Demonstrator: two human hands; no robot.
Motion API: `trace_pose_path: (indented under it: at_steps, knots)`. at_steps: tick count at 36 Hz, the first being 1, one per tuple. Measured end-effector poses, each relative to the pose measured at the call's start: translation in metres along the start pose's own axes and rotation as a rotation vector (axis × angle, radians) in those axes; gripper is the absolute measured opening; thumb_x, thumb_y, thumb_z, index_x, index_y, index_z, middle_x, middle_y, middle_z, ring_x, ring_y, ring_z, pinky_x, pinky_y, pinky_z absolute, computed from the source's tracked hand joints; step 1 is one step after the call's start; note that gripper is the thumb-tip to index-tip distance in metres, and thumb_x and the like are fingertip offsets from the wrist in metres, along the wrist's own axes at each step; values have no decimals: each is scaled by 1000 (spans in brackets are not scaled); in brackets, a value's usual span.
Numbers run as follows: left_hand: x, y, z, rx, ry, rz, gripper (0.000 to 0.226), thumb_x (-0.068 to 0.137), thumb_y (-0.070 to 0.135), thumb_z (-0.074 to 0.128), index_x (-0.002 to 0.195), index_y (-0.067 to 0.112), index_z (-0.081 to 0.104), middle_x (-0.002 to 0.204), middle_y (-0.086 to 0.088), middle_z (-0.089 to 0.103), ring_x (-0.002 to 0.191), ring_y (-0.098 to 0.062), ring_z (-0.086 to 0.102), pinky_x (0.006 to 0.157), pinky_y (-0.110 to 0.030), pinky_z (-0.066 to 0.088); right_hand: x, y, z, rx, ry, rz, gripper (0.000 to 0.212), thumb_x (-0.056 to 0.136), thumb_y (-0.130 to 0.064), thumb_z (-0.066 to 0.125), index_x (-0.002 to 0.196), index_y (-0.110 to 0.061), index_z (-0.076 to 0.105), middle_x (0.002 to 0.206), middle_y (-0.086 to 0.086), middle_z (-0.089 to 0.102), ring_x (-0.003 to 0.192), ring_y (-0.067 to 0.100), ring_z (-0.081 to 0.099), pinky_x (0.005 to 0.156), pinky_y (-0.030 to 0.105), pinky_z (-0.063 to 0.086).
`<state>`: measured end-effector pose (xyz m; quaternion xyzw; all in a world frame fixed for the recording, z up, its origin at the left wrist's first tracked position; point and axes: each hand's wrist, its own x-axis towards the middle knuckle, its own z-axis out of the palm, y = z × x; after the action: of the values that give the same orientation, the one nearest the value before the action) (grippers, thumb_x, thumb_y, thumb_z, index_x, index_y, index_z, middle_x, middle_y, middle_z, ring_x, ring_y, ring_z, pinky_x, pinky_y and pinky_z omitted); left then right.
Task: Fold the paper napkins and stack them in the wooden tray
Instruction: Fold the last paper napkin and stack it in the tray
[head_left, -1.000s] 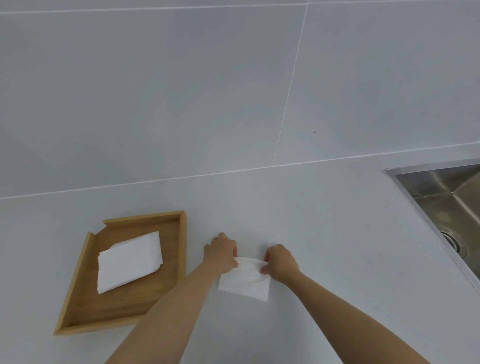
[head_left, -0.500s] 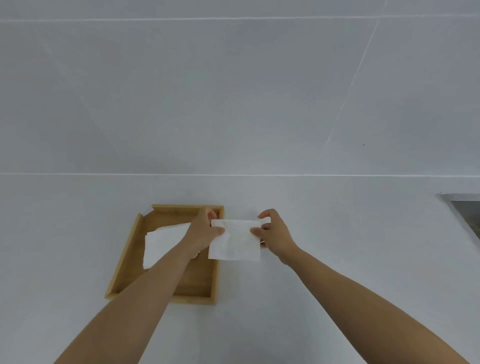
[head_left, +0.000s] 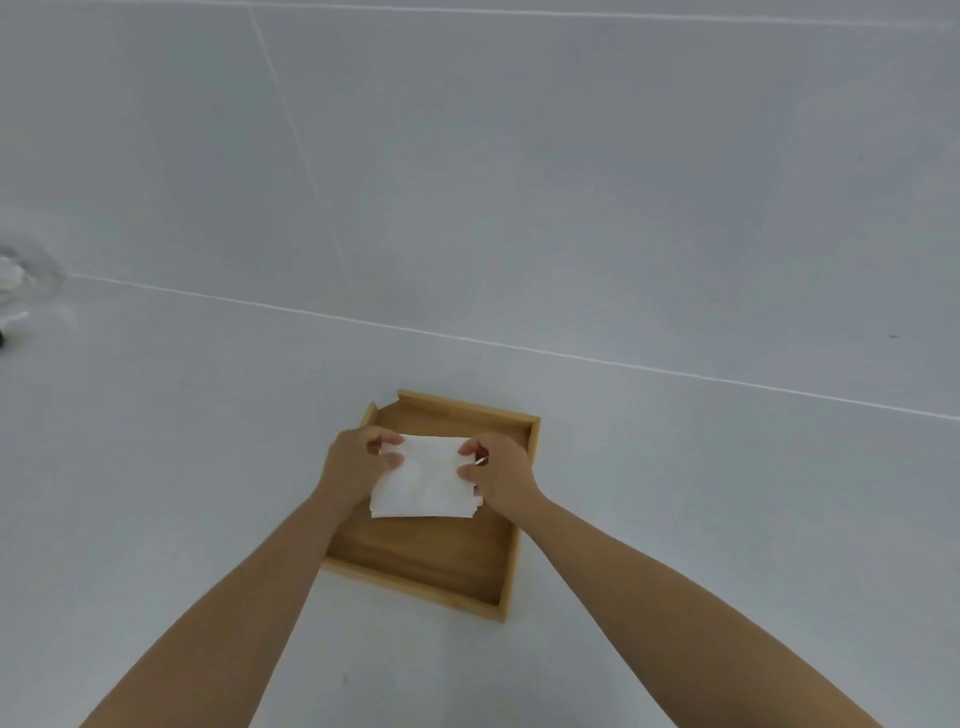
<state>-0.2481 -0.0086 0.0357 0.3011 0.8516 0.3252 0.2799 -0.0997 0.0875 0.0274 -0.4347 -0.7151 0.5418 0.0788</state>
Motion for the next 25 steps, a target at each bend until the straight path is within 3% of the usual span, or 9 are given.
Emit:
trace_pose_path:
  at_steps: [5,13,16,20,25]
  knots:
    - [9,-10,-1,148,-47,-1,37,80,4,64,116,11,61,125,-12,59,113,-26,53,96,-31,40,14,4,12,-73,-52,32,27,86,-4,58,112,-8,56,108,7,53,64,16,53,56,17,44]
    - [14,-19,9,226,-105,16,46,81,3,63,125,11,53,134,-9,53,122,-25,48,103,-32,37,27,17,16,-209,-81,42,37,85,-2,57,121,-8,53,126,12,52,98,26,56,85,33,51]
    - [14,-20,9,258,-124,12,47,80,3,62,126,11,52,134,-10,52,119,-25,49,101,-32,39,27,19,15,-277,-89,33,41,85,-4,57,125,-10,50,131,10,49,113,25,51,86,27,46]
    - [16,-21,10,315,-160,-4,48,79,5,63,124,15,53,133,-12,46,114,-27,50,100,-35,41,26,22,14,-330,-129,38,46,84,-6,59,129,-14,48,135,7,42,114,24,49,80,24,42]
    - [18,-19,12,417,-152,-13,46,82,10,61,126,19,50,136,-11,38,121,-27,43,104,-38,39,21,21,10,-389,-175,17,55,85,-10,60,135,-17,41,142,6,33,120,24,47,93,30,44]
